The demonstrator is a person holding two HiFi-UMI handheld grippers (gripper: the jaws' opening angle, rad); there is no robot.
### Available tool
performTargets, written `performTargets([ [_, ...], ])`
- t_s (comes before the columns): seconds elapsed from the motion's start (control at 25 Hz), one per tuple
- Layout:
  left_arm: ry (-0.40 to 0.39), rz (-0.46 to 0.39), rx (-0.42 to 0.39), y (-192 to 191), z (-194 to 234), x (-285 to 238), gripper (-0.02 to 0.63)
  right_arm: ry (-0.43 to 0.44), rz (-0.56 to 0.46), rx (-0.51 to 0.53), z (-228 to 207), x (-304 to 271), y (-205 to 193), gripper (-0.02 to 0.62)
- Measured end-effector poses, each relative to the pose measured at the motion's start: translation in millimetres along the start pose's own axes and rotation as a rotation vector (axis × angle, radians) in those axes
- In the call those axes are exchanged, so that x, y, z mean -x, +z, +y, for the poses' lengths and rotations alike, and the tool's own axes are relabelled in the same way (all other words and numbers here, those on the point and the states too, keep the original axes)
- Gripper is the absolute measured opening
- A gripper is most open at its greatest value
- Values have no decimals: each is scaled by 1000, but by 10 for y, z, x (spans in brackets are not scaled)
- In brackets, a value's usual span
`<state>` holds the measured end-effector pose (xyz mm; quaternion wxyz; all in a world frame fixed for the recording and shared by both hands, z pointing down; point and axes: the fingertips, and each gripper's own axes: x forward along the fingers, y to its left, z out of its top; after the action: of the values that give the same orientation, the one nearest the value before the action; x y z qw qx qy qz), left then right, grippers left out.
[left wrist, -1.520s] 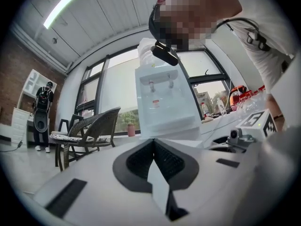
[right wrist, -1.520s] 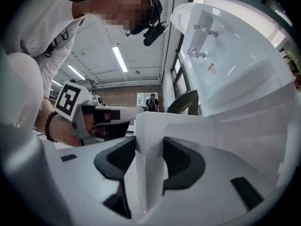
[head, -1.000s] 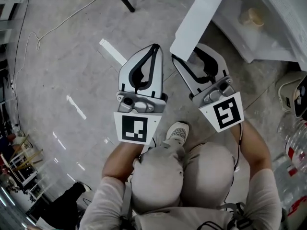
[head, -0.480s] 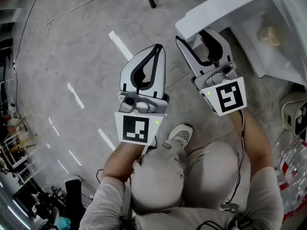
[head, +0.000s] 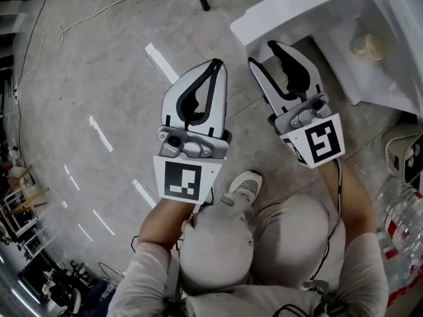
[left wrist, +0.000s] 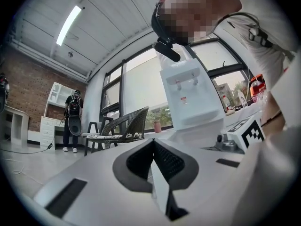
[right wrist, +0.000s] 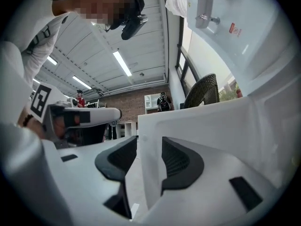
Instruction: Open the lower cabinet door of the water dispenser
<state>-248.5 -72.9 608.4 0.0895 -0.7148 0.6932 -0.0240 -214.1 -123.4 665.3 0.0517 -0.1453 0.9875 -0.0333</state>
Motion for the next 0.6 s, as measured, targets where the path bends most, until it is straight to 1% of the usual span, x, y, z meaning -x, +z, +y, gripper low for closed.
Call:
performTargets([
  [0.08,-16,-5,6,9,-51,4,3,-17,7,-8,-9,230,-38,140],
  [0.16,-41,-11,7,12,-134,-10,3,-41,12,-19,-45,452,-55,65],
  [0.24,-70,-13,11,-12,-239,-44,3,-76,13,-29,-113,638,-33,34],
  [0.4,-114,-6,30,-72,-456,-121,3,-169,6,-26,-300,1025,91,26],
  [0.52,-130,-15,44,10,-561,-201,3,-283,-3,-25,-550,1416,243,26],
  [0.6,-142,-24,46,156,-612,-226,3,-366,-7,-22,-699,1697,403,26],
])
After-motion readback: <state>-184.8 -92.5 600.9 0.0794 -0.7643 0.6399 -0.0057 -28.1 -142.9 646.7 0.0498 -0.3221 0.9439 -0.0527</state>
